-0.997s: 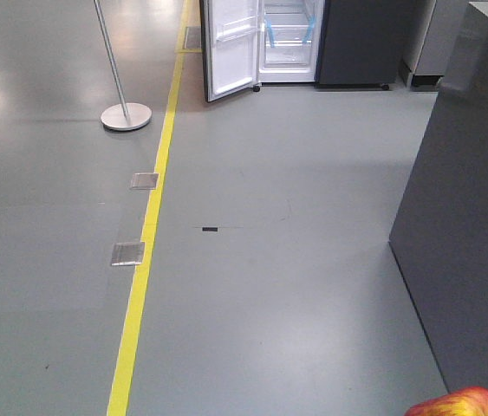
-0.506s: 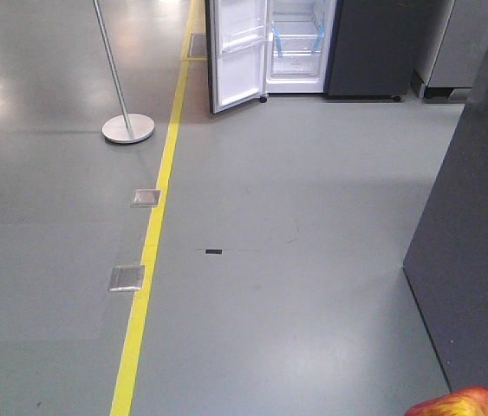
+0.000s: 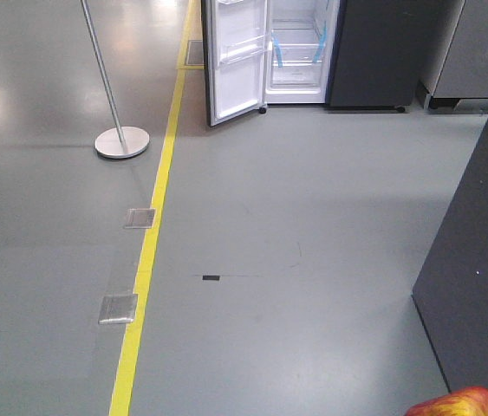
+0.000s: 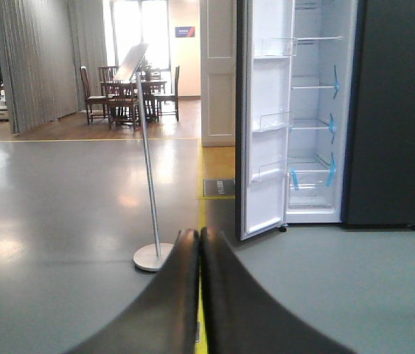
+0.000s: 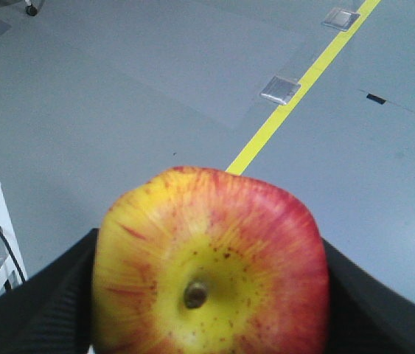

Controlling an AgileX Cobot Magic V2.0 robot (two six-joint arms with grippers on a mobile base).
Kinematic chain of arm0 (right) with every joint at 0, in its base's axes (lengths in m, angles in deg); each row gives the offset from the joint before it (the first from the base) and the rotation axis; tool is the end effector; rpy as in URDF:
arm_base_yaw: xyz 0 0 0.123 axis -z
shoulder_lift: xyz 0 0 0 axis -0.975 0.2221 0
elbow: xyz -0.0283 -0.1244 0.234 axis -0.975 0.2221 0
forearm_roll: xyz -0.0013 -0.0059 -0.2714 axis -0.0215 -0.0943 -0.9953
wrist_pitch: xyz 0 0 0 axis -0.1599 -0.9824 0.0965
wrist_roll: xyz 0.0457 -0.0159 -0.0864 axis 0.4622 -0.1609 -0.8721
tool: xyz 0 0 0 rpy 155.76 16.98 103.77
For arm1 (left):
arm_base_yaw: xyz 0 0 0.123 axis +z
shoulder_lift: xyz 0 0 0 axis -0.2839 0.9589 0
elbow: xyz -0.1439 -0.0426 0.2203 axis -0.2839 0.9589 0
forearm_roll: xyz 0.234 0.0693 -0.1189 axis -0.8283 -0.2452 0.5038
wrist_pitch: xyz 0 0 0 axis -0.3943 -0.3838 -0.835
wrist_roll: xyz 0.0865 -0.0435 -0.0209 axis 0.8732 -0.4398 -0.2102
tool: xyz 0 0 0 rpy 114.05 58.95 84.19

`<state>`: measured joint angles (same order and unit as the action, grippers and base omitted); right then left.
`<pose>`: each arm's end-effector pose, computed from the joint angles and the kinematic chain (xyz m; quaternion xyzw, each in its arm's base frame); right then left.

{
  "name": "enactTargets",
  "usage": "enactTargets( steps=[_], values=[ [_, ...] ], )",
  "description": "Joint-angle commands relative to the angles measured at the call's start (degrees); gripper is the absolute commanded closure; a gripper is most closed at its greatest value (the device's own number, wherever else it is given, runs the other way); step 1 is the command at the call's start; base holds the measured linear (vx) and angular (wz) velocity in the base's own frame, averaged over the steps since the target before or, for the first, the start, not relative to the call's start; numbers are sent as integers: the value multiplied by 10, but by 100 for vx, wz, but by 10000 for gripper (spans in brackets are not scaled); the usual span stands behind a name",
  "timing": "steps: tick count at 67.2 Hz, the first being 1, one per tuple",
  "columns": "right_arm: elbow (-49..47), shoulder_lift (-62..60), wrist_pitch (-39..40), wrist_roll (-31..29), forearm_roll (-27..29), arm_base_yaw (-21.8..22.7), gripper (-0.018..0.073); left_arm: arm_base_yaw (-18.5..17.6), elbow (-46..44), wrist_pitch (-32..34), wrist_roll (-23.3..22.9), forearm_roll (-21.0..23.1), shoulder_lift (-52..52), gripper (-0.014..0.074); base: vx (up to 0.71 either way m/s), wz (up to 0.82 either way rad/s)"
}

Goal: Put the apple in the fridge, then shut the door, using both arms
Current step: 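Drive toward the fridge door holding the apple in the right gripper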

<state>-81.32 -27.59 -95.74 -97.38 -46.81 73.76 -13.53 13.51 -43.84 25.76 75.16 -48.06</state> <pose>0.0881 0.0633 0.2945 -0.2480 0.8581 0.2517 0.3725 0.1029 0.0053 0.2064 -0.0418 0.6788 -0.0073 0.7331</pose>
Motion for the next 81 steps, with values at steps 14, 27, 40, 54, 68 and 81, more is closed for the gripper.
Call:
enactTargets(
  steps=[14,27,40,54,68,81],
  values=[
    [-14,4,23,-3,29,0,472,1,-10,39,-1,0,-8,603,27,-1],
    [-14,4,23,-3,29,0,472,1,-10,39,-1,0,-8,603,28,-3],
    [-14,4,23,-3,29,0,472,1,-10,39,-1,0,-8,603,28,-3],
    [-14,4,23,-3,29,0,472,1,-10,39,-1,0,-8,603,28,1],
    [-14,4,23,-3,29,0,472,1,-10,39,-1,0,-8,603,29,4],
    [-14,4,23,-3,29,0,472,1,-10,39,-1,0,-8,603,30,4]
  ],
)
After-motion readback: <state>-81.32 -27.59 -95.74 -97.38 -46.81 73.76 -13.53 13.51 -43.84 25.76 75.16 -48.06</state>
